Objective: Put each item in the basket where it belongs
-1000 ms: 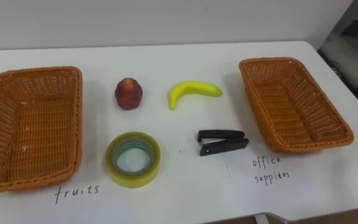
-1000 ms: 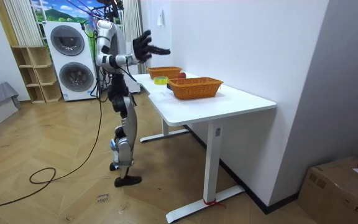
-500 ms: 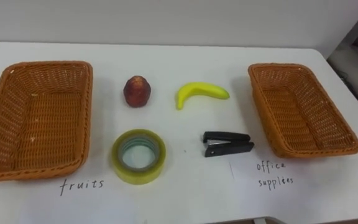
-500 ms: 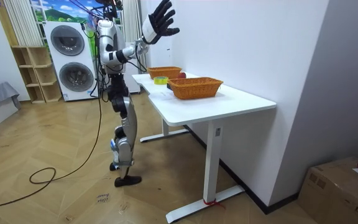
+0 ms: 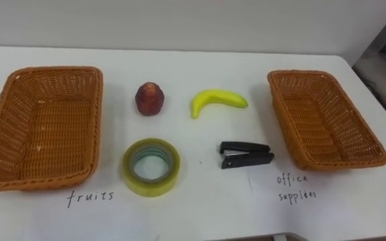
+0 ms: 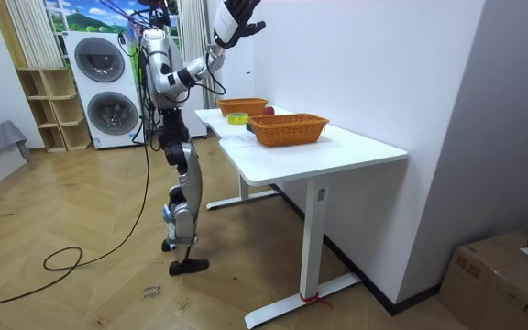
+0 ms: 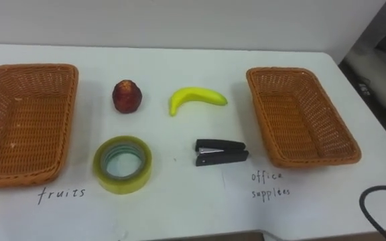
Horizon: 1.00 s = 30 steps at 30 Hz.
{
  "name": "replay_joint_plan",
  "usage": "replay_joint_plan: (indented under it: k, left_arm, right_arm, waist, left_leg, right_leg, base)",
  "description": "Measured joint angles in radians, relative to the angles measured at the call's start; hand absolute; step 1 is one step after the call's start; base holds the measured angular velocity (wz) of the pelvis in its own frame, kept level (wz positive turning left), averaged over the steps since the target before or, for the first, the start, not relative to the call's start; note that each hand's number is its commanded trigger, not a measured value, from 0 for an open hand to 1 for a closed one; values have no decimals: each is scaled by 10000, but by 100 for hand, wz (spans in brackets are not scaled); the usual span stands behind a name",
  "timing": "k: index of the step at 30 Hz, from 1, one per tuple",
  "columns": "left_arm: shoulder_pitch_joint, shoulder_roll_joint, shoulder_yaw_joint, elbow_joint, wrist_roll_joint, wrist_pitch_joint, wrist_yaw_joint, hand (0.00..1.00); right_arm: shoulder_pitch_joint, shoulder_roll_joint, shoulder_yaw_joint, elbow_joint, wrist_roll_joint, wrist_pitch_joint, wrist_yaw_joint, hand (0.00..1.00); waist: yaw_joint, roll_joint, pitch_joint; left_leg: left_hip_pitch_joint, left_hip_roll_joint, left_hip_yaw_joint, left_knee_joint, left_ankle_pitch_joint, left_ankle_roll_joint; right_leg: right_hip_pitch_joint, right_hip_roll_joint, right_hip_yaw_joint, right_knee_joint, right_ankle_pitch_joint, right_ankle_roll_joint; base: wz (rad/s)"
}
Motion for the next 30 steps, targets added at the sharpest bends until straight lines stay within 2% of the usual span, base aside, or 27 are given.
replay_joint_plan:
  k: [5, 13, 16, 19, 22, 27, 30]
  left_arm:
    - [-24, 7, 4, 36, 33, 0, -98, 0]
    - [-61, 20, 17, 21, 435, 4, -312, 0]
    - [-116, 44, 14, 16, 436, 4, -344, 0]
    - [-183, 92, -10, 17, 424, 3, -291, 0]
    - [-241, 91, -238, 16, 407, 3, -280, 0]
    - [-481, 95, -390, 15, 425, 116, -308, 0]
    - [-476, 98, -386, 20, 417, 211, -336, 0]
  right_arm:
    - [-439, -61, 349, -17, -147, 0, 343, 0]
    - [-456, -758, 1072, -643, -239, 31, 1615, 0]
    - [-457, -787, 1130, -962, -240, 31, 2033, 0]
    - [-456, -852, 1475, -1033, -245, 33, 2352, 0]
    - [-453, -861, 1936, -1035, -250, 60, 2942, 0]
    - [-453, -860, 2395, -957, -557, 496, 4041, 0]
    - [-454, -861, 2549, -683, -789, 633, 4489, 0]
  waist:
    - [85, -23, 12]
    - [121, -105, 10]
    - [130, -190, 17]
    - [146, -259, 58]
    - [101, -317, 43]
    - [144, -258, 22]
    - [179, -173, -31]
  left_leg:
    - [-17, 8, -27, 71, 0, -1]
    - [-58, 12, -82, 148, 2, -4]
    - [-79, 12, -86, 142, 1, -5]
    - [-93, 15, -94, 132, 0, -7]
    - [-167, 11, -115, 159, -1, -7]
    - [-318, 2, -301, 261, 0, -6]
    - [-256, -1, -328, 270, 3, -5]
  right_leg:
    - [25, -13, -68, 0, 1, -1]
    - [48, -37, -161, 22, 5, -9]
    - [37, -47, -202, 21, 7, -12]
    - [34, -47, -246, 15, 11, -18]
    - [21, -66, -353, -24, 36, -32]
    - [58, -103, -576, -171, 85, -34]
    - [82, -119, -616, -193, 85, -33]
  base:
    - [2]
    - [2]
    - [0]
    - [0]
    - [7]
    - [11]
    - [2]
